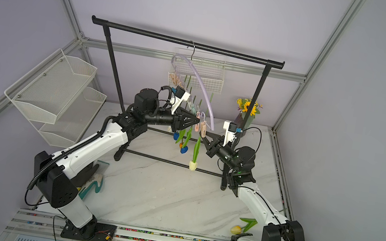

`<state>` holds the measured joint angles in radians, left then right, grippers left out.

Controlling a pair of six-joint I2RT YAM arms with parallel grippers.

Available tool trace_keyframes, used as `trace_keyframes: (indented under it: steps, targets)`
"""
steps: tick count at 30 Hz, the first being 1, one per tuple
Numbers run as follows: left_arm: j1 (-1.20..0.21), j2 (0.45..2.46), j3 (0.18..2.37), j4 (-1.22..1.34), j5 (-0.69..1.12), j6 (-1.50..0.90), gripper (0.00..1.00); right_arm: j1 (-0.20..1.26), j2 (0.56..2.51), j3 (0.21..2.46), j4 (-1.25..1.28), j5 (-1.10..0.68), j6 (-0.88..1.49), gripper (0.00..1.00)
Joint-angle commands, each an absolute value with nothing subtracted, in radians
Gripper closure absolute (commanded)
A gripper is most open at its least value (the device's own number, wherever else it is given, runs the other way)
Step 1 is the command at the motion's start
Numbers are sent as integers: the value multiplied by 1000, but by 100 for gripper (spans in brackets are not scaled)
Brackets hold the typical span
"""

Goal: Dry the flowers on a clothes hanger
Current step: Open the clamp at the hanger, then clamp the flower onto the hanger.

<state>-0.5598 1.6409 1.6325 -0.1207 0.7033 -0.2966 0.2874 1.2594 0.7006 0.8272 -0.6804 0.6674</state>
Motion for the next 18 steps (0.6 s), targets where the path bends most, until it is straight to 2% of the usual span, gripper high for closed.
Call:
trace_keyframes:
  steps: [1, 18]
  targets:
    - [-565, 1624, 1673, -78, 703, -310, 84, 326, 1237, 655, 916, -637, 687, 100]
    - [-566, 1631, 1664, -34, 679, -344, 91, 441, 1155, 543, 936, -551, 679, 100]
